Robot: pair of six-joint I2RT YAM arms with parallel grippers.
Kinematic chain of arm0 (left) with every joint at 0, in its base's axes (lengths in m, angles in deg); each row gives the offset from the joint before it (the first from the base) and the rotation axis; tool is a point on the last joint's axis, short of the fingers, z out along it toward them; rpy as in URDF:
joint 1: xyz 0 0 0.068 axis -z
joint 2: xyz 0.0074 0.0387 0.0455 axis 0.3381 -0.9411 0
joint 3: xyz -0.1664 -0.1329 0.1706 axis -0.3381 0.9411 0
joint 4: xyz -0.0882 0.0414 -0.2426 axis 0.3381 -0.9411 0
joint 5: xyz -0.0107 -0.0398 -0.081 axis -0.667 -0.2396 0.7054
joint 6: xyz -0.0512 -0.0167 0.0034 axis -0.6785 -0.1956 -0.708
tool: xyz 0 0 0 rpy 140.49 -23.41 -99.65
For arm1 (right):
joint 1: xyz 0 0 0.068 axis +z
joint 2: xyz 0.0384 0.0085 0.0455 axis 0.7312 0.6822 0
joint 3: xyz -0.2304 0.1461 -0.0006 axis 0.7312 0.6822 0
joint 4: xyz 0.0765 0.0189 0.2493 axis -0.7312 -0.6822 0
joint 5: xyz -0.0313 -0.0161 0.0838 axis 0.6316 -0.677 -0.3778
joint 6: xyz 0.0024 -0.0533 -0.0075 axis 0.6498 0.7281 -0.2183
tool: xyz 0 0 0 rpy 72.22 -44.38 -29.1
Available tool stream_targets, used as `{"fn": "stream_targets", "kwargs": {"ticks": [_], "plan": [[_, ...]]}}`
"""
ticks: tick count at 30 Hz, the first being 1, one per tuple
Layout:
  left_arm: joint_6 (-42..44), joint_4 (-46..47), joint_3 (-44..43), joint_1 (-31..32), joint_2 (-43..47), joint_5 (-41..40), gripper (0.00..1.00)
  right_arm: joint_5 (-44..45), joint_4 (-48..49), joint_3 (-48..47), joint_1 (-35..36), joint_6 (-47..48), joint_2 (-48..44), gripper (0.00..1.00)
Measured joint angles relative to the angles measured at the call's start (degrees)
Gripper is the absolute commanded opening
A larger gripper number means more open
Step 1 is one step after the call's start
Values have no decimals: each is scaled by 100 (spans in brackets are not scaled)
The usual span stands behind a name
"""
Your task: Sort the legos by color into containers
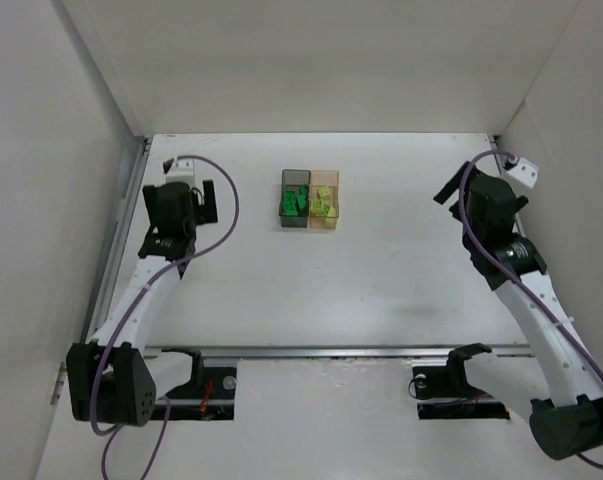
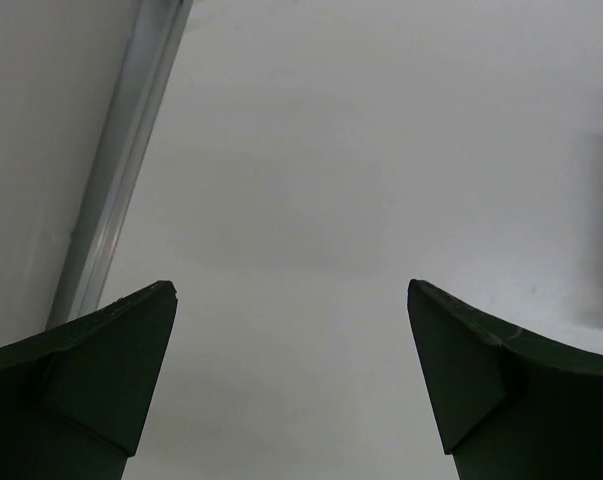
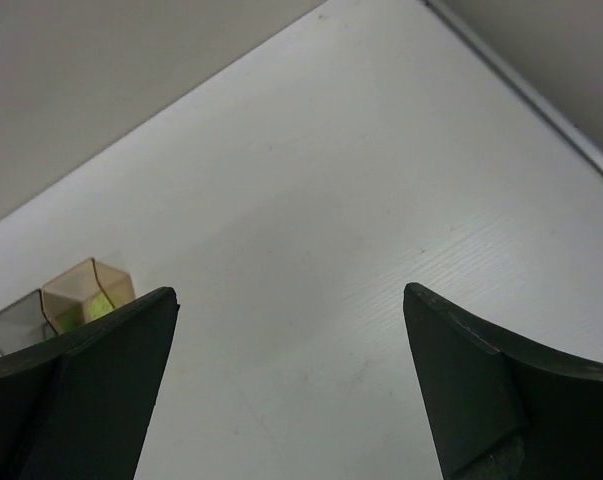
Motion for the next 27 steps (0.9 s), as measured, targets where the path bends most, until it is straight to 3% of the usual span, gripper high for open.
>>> {"fn": "stream_targets", "kwargs": {"ticks": [6, 13, 27], "plan": [[-511, -321, 1438, 4, 887, -271, 100, 599, 271, 391, 0, -83, -800, 99], [-793, 79, 1626, 4, 1405, -291, 100, 743, 42, 393, 0, -439, -793, 99], [-1137, 313, 2083, 7, 1620, -98, 100, 732, -573, 361, 0, -822, -787, 99]]}}
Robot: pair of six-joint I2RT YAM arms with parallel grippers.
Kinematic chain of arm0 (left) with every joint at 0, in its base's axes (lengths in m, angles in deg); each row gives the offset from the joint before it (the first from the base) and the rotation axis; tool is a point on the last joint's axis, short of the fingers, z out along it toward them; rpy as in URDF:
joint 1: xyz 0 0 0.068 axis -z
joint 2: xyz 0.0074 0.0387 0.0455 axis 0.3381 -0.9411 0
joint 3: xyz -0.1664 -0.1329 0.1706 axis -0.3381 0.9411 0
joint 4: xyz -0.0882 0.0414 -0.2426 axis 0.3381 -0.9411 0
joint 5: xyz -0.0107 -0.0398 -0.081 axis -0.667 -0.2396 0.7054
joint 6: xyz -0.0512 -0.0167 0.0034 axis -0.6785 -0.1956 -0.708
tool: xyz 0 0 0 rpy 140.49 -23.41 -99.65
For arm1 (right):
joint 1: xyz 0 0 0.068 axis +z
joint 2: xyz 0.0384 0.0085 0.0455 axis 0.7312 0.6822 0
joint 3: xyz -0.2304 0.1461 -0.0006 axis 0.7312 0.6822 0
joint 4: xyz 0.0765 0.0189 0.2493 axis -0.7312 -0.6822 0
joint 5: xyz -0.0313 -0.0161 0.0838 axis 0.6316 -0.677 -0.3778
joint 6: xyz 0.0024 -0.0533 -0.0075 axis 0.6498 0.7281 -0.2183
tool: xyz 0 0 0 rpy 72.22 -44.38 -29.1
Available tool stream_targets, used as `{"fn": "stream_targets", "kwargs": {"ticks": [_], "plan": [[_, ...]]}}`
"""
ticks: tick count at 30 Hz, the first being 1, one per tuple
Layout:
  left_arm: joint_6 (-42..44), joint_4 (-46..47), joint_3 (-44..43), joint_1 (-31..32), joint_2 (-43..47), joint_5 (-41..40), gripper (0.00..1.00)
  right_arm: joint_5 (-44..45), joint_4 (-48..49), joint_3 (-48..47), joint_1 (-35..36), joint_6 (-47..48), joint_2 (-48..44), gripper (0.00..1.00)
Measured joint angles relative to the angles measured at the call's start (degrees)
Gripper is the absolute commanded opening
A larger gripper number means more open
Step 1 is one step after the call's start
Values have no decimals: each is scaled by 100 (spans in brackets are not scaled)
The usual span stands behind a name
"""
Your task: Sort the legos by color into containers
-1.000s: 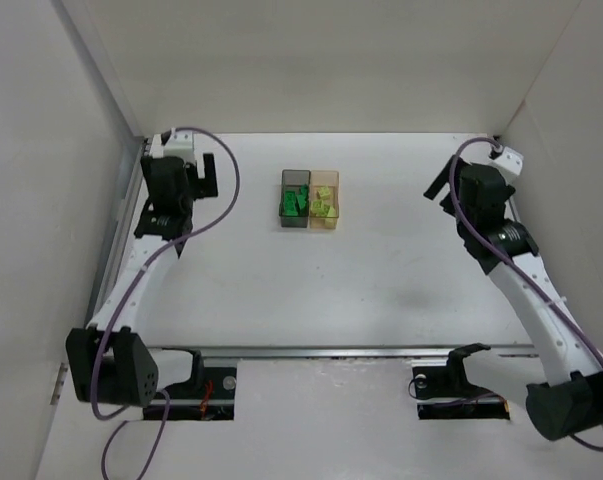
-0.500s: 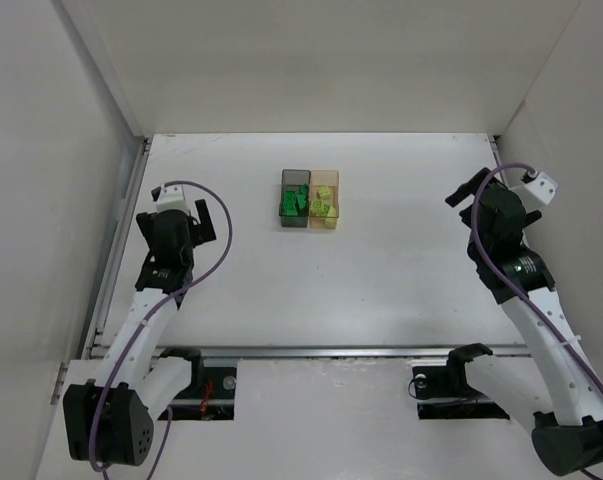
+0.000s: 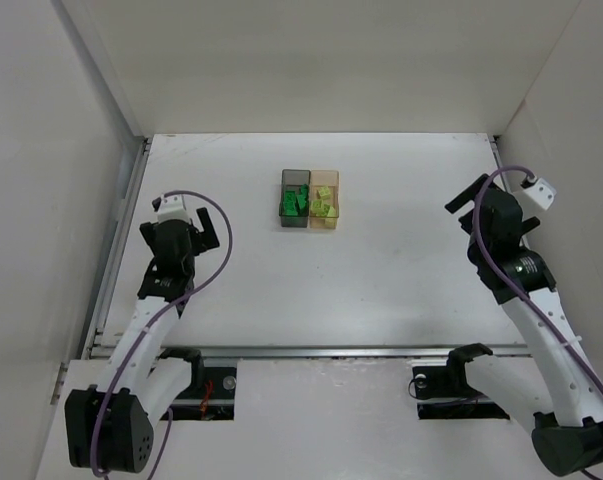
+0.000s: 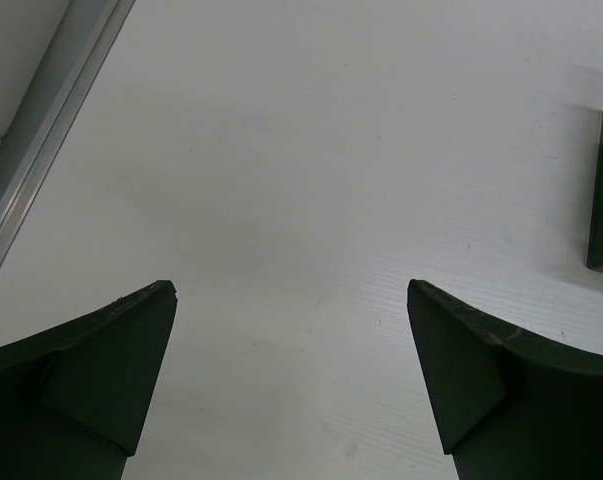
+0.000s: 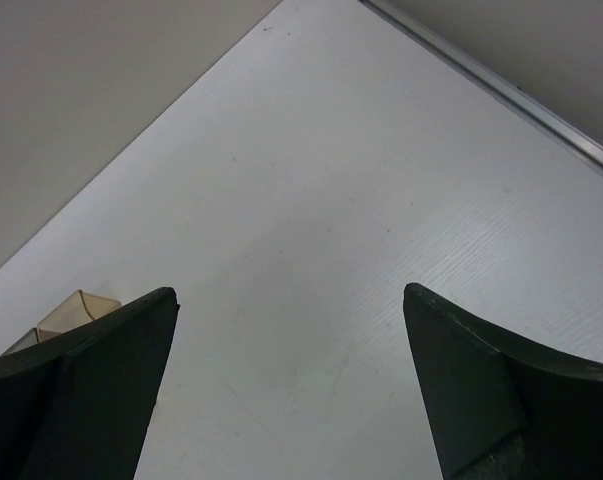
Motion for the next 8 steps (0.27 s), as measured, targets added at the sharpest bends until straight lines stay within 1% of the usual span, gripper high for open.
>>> {"fn": "stream_targets", "kwargs": {"ticks": [8], "plan": [[-136, 140, 221, 0, 87, 284, 100, -57, -201, -111, 0, -210, -37, 99]]}}
